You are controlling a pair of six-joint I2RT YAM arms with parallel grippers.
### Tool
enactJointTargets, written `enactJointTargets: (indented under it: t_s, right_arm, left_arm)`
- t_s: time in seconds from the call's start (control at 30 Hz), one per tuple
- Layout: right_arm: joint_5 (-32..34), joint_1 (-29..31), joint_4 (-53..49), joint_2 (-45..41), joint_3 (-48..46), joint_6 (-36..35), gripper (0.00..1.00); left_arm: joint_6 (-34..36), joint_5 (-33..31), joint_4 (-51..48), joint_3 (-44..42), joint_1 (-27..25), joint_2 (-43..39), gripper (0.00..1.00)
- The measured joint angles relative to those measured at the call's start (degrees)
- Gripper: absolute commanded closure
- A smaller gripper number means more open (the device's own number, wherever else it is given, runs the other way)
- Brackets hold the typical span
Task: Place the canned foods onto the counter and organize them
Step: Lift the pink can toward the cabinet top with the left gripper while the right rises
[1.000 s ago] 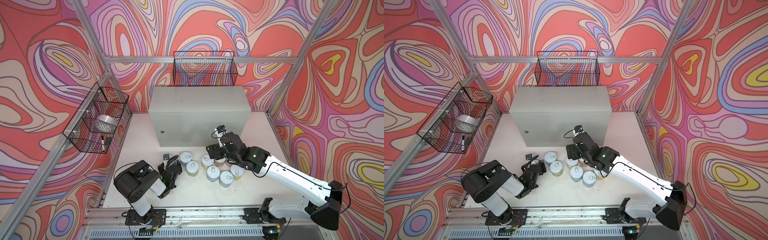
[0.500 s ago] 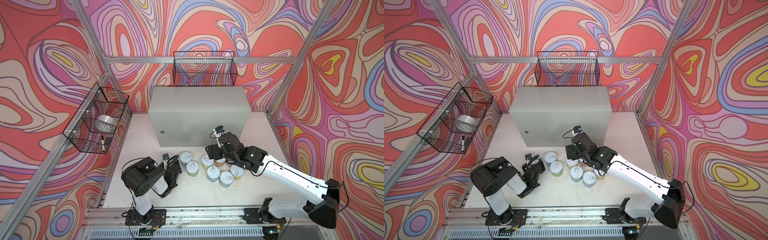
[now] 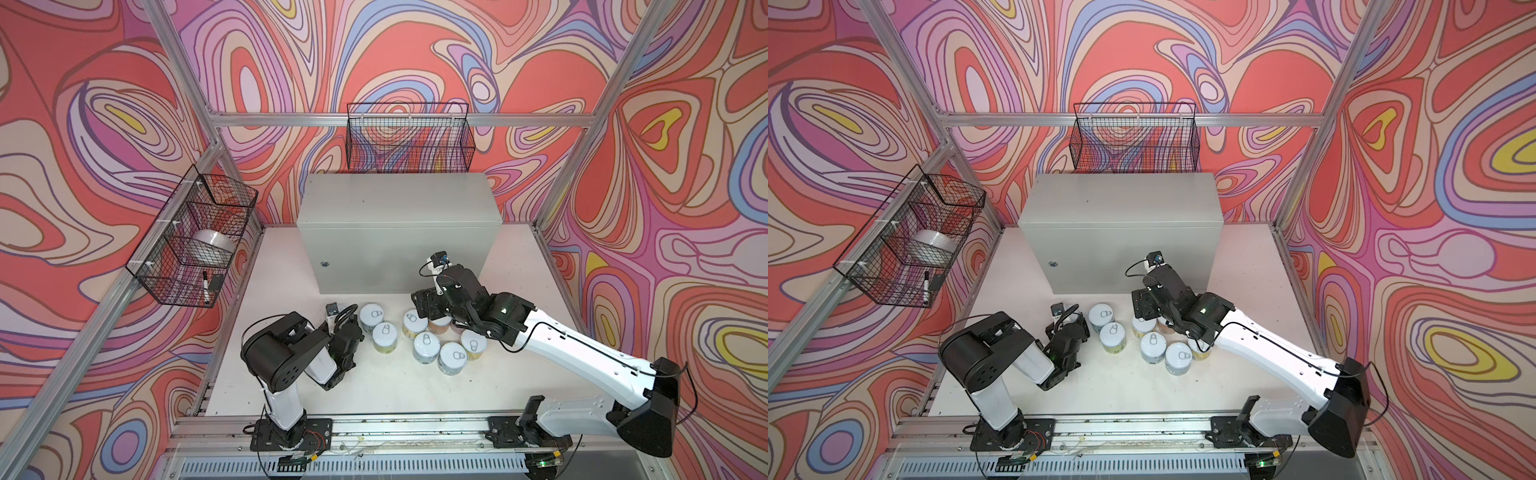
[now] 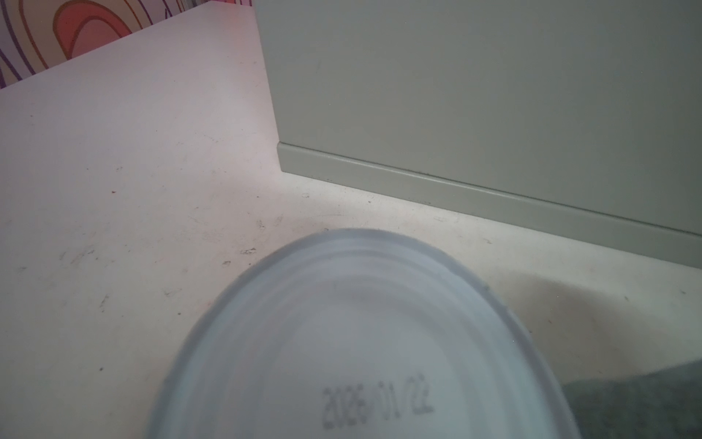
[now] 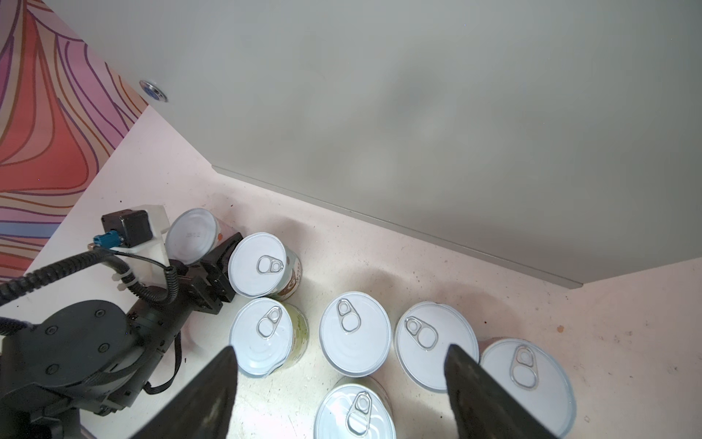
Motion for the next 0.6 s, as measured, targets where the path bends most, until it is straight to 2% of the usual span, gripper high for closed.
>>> enactJointTargets:
  t_s: [0.2,0.43,0.6]
  right_arm:
    - [0.0,0.0,0.5,0.0,0.0,-0.1,0.12]
    - [0.0,0.0,1.3,-0.1,0.0,-0.3,0.12]
    - [0.0,0.0,1.4,-0.1,0.0,-0.4,0.12]
  left_arm:
    - [-1.8,5.6,-19.9,1.0,0.0,-13.5,1.0]
    - [-1.8,10.0,-45.5,6.8,0.0,-32.8,1.0]
    - [-1.1,13.3,-61.6,13.7,0.0,-41.6,1.0]
